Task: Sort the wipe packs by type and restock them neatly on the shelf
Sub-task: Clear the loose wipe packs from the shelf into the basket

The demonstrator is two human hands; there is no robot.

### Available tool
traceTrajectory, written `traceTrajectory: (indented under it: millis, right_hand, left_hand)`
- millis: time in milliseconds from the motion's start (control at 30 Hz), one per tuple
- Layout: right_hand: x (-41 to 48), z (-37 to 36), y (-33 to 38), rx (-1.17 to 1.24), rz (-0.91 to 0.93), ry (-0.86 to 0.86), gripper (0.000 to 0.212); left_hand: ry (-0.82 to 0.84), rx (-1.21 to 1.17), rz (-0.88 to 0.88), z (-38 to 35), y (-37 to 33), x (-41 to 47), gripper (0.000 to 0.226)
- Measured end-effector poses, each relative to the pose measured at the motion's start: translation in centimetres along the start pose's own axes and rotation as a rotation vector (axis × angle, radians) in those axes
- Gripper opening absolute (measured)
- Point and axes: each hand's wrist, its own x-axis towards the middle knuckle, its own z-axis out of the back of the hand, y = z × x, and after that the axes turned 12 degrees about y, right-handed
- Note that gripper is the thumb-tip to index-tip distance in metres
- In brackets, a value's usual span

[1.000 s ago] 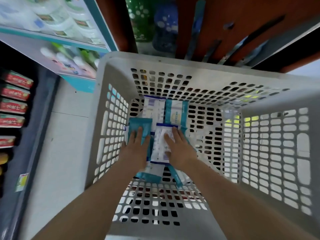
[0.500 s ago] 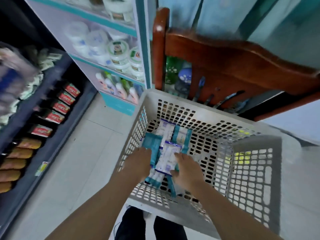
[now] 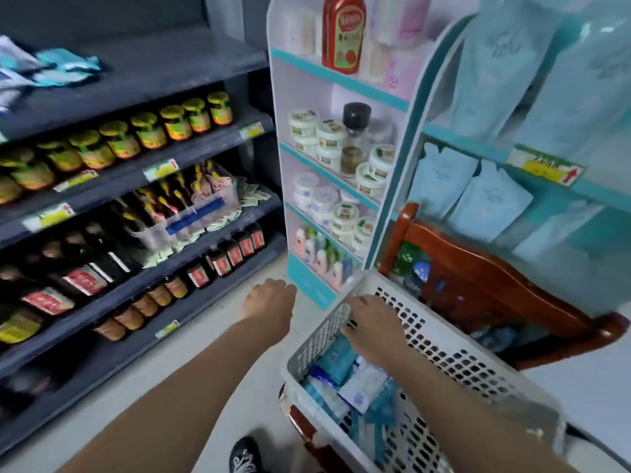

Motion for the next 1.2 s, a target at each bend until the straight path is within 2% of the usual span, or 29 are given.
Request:
traceTrajectory:
  millis: [200, 400, 600, 933, 1200]
  right_hand:
    - [1.8, 7.2, 7.8, -0.145, 0.165, -0.153, 0.047]
    - [4.3, 13.0, 17.0, -0.184, 0.335, -0.268, 0.047]
    - [7.7, 16.8, 26.3, -0.189, 0.433, -0.343, 0.042]
    - [13.7, 21.1, 37.8, -0.198, 0.492, -0.389, 0.050]
    - [20.5, 23.9, 43.3, -0.231, 0.489, -0.393, 0.049]
  left_hand:
    - [-0.178, -0.030, 0.170, 5.0, 8.5, -5.2, 0.028]
    - [-0.351, -0.024, 0.274, 8.1, 17.5, -8.7, 0.024]
    - [-0.450, -0.006, 0.363, 10.8, 26.3, -10.8, 0.021]
    - [-0.499, 0.009, 0.442, 15.4, 38.3, -11.7, 0.023]
    - [-0.492, -0.039, 0.489, 18.3, 45.7, -8.2, 0.029]
